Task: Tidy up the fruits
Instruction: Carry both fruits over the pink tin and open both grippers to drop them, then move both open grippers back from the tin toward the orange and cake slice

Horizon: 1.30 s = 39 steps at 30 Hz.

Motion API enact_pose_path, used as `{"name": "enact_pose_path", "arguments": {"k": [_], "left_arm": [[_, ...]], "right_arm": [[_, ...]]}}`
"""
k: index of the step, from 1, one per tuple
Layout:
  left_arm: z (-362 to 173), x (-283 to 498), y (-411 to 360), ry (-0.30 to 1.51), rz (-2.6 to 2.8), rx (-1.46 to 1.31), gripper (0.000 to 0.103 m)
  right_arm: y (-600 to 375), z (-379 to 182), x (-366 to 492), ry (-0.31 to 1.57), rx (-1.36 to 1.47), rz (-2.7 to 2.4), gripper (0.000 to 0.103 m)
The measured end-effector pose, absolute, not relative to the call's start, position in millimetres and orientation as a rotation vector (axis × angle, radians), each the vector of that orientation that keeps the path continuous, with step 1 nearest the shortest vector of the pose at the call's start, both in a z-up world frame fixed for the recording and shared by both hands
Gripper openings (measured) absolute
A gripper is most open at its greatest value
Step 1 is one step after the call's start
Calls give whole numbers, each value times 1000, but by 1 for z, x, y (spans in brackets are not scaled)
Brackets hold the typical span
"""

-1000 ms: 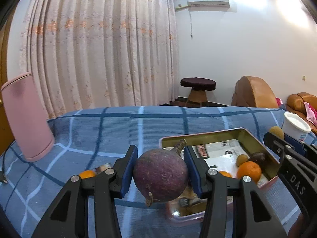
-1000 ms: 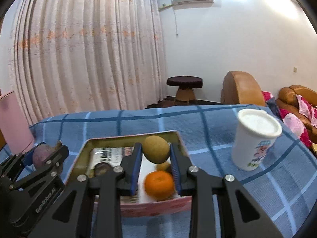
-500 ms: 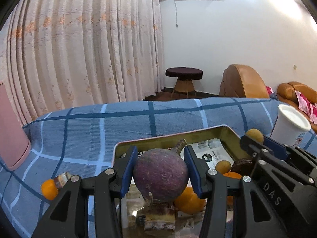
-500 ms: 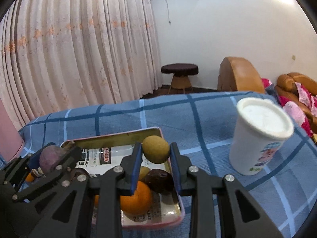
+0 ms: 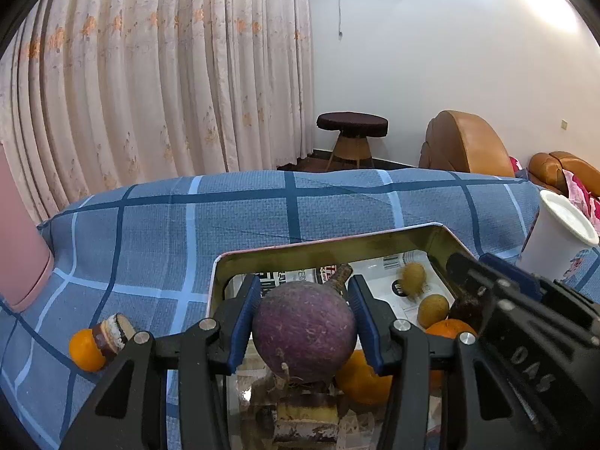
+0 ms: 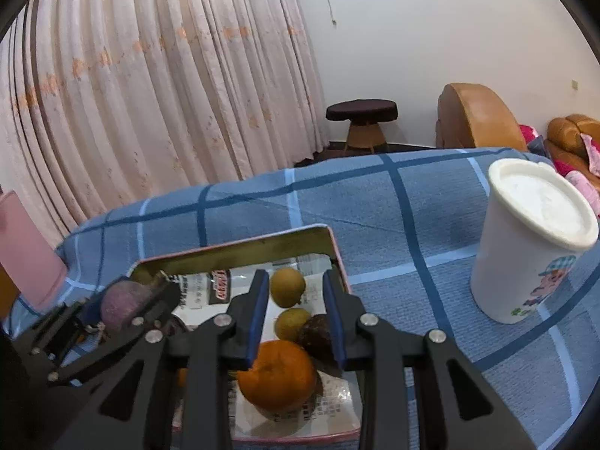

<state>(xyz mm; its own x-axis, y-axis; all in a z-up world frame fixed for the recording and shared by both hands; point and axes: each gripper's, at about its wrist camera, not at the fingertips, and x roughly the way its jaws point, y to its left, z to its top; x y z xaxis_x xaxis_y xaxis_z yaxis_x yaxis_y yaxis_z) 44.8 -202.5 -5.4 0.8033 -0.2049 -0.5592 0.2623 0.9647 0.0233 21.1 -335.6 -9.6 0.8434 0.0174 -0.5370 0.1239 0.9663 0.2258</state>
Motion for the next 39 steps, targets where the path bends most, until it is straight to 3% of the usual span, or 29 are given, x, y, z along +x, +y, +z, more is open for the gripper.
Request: {"name": "enact_pose_path", "arguments": {"k": [3, 5, 10, 39], "left_arm": [[0, 37, -205, 539, -263, 124, 60], [6, 29, -209, 488, -256, 156, 77], [14, 20, -202, 451, -255, 143, 80], [3, 9, -132, 460, -125, 117, 80]], "right_arm": [[-340, -3, 14, 519, 300, -34, 72], [-338, 4, 5, 462, 292, -57, 76], [-336, 11, -5, 389, 265, -131, 94], [-319, 10, -37, 326, 261, -276, 95]]}}
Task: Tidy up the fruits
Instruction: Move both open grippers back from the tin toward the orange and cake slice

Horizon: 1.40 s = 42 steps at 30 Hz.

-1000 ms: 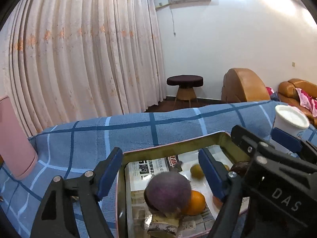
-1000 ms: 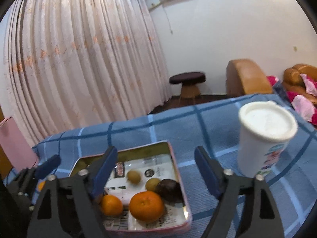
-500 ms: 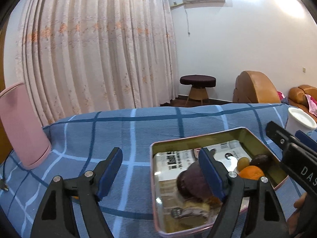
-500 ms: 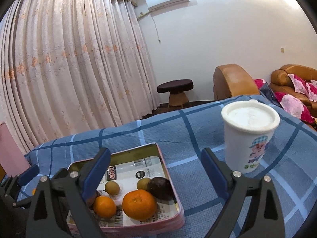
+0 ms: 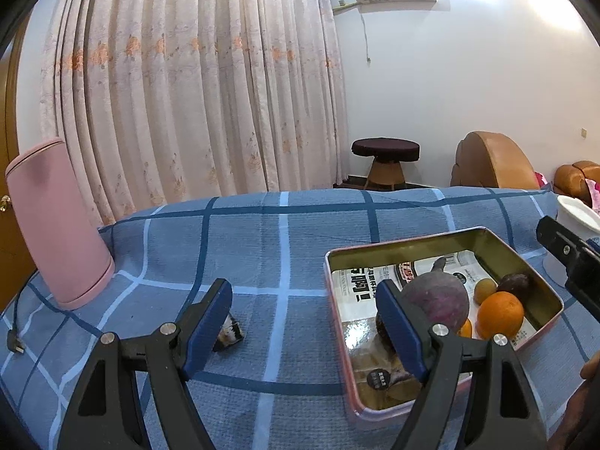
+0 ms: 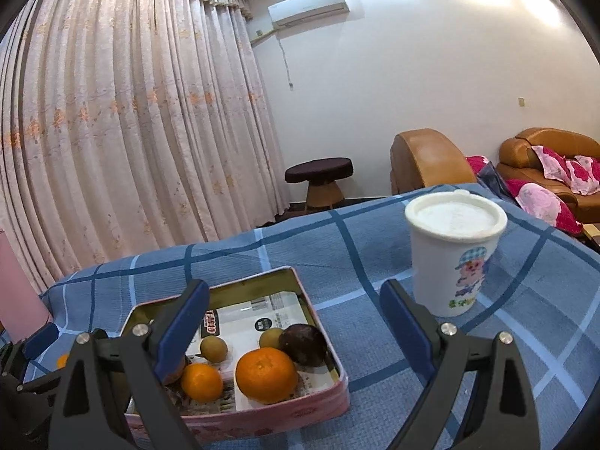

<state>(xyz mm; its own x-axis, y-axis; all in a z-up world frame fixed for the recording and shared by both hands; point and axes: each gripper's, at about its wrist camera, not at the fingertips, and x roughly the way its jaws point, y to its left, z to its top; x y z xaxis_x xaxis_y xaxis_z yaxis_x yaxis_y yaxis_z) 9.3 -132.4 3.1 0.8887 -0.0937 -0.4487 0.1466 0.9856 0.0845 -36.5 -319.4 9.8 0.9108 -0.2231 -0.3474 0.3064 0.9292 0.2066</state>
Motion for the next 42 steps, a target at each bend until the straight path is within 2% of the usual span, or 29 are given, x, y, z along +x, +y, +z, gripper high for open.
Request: {"name": "enact_pose_path", "arguments": {"k": [25, 42], "left_arm": [[1, 2, -87, 472, -94, 98, 80], [-3, 23, -20, 502, 1, 64, 80]], "right_arm": [[-248, 8, -44, 347, 200, -208, 94], [-171, 6, -23, 378, 113, -78, 79]]}}
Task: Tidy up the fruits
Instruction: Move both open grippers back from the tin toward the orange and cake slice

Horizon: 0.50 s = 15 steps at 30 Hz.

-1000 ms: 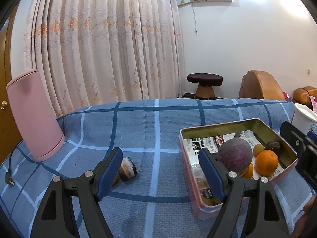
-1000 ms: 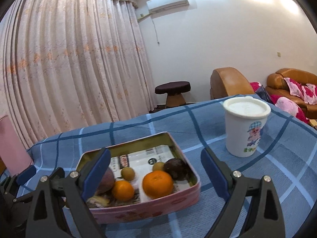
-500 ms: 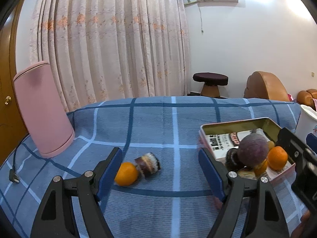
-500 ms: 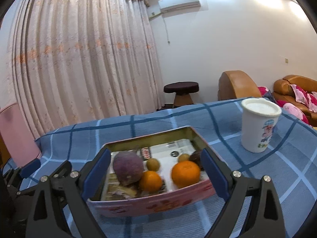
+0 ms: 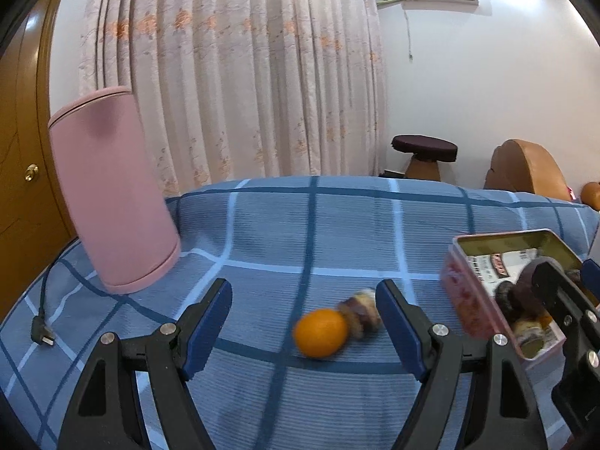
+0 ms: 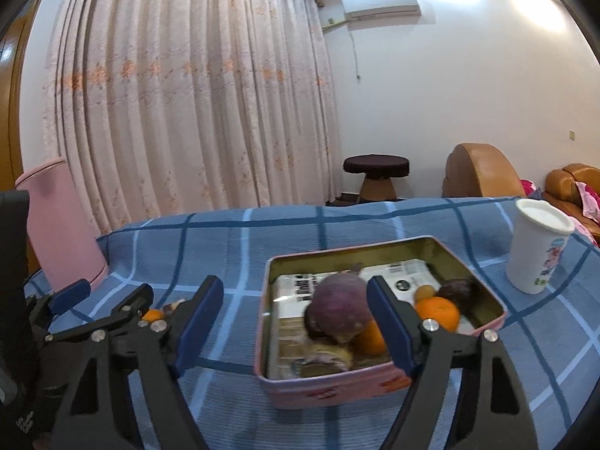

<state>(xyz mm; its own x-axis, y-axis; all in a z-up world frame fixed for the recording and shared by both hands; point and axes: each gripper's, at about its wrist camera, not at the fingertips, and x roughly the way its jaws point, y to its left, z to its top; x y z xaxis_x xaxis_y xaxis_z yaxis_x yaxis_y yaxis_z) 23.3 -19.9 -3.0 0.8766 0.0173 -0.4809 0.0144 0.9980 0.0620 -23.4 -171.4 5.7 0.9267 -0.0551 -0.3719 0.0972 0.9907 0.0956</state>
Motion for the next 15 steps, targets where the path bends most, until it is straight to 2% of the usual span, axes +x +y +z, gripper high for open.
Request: {"name": "enact_pose_path", "arguments": {"k": [5, 8, 10, 15], "left_arm": [[-4, 31, 0, 518, 30, 52, 80], [-4, 37, 13, 521, 61, 68, 80], [-5, 42, 24, 529, 94, 70, 80], [-6, 56, 66, 569, 182, 7, 80]], "right_arm": [[-156, 4, -15, 398, 107, -46, 77], [-145, 2, -8, 415, 95, -24, 72], [-139, 1, -3, 436, 79, -11, 62], [-125, -7, 19, 523, 75, 39, 54]]}}
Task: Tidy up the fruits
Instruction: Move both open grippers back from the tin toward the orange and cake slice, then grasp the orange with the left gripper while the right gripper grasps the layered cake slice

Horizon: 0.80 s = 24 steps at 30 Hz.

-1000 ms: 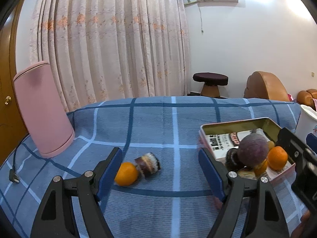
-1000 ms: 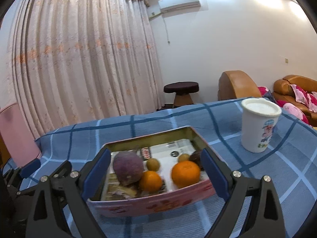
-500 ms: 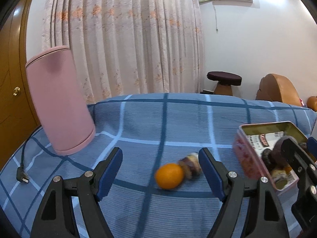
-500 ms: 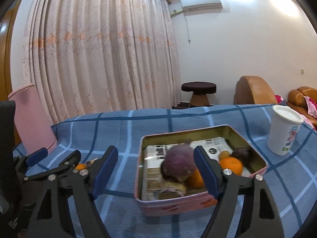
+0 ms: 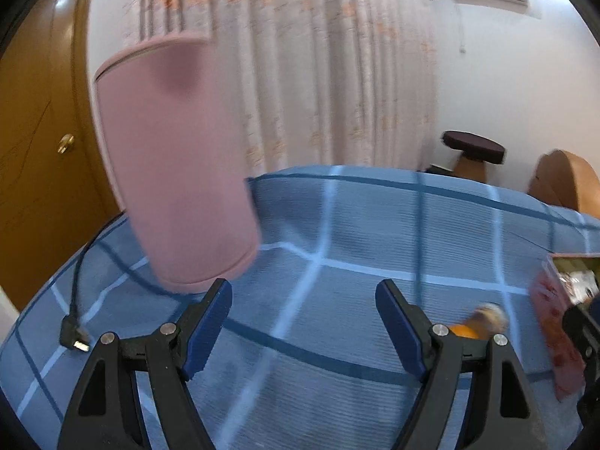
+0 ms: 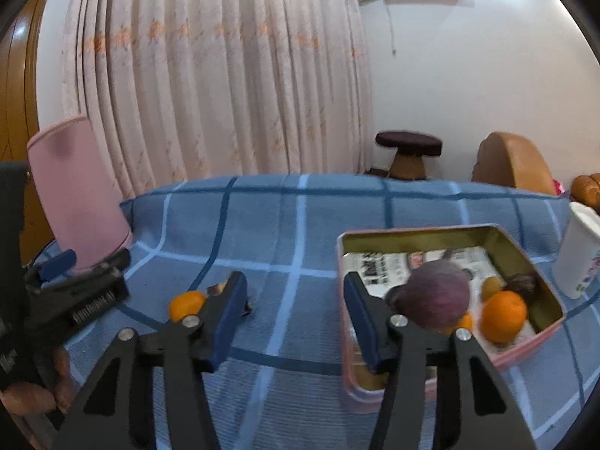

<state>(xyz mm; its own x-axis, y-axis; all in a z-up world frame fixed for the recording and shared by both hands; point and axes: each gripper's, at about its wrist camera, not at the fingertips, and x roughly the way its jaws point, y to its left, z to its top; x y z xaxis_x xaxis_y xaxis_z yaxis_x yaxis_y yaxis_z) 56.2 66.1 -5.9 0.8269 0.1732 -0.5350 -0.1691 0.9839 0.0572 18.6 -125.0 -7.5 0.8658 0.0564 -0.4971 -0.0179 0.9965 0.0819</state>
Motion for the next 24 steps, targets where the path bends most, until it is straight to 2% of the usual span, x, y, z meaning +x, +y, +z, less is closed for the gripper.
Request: {"name": "enact_pose_path", "arguments": {"k": [4, 14, 24], "left_arm": [[-6, 61, 82, 585, 213, -10, 80], [-6, 63, 71, 607, 179, 31, 80], [-5, 63, 64, 612, 149, 47, 80]], "right_arm": [[-111, -15, 35, 595, 74, 96, 46], [-90, -35, 73, 757, 102, 198, 46], [-105, -39, 84, 775, 227, 229, 45]]}}
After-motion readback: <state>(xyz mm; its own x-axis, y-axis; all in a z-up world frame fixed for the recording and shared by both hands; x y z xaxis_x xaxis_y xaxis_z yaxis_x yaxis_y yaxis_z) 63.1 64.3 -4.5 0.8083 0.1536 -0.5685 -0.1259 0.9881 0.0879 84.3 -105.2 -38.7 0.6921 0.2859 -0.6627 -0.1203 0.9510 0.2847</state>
